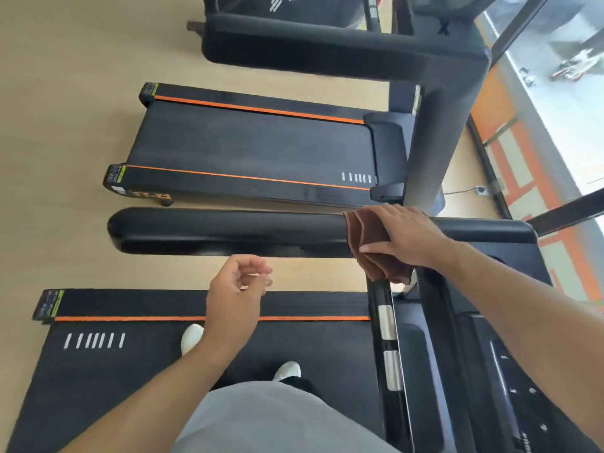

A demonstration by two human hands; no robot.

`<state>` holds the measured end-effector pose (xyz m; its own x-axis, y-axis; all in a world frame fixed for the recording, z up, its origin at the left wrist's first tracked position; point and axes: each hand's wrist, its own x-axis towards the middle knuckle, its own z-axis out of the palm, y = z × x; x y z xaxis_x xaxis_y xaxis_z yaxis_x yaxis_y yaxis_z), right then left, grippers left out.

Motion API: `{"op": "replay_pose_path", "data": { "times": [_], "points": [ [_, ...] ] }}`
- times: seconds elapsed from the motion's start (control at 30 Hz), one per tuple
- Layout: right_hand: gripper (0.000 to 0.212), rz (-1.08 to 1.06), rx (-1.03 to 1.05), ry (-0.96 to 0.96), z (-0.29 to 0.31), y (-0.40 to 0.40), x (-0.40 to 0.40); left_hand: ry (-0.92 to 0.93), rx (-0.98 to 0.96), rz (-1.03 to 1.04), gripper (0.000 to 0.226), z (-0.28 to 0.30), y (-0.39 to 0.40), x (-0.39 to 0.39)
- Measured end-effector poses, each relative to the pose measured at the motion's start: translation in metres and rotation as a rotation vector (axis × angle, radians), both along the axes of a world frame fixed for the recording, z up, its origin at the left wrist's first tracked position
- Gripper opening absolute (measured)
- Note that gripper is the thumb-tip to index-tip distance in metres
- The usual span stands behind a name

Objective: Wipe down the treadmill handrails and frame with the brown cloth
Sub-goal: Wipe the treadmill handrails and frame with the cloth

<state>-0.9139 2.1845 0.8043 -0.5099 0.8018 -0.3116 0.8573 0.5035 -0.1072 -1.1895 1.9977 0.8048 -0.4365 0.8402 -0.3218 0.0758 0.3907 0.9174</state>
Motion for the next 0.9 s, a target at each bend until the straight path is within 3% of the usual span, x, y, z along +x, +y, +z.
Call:
{"op": "replay_pose_path", "data": {
  "times": [0.23,0.43,0.6,0.8,0.9],
  "points": [
    [0.087,0.201,0.063,0.019,-0.011,-0.016,-0.123,-0.069,-0.021,0.092,0.013,-0.012,-0.012,-0.06],
    [0.083,0.232,0.182,0.079,-0.028,-0.051,-0.294,-0.067,-0.003,0.22,0.005,-0.002,-0.017,-0.142],
    [0.065,0.273,0.156,0.135,-0.035,-0.071,-0.4,0.015,-0.014,0.298,0.006,-0.001,-0.033,-0.227],
    [0.026,0.548,0.266,-0.102,-0.036,-0.086,-0.466,0.027,-0.046,0.369,0.007,-0.01,-0.035,-0.275],
    [0.025,0.592,0.279,-0.174,-0.037,-0.089,-0.471,0.016,-0.033,0.32,0.008,-0.011,-0.022,-0.282]
  ]
}}
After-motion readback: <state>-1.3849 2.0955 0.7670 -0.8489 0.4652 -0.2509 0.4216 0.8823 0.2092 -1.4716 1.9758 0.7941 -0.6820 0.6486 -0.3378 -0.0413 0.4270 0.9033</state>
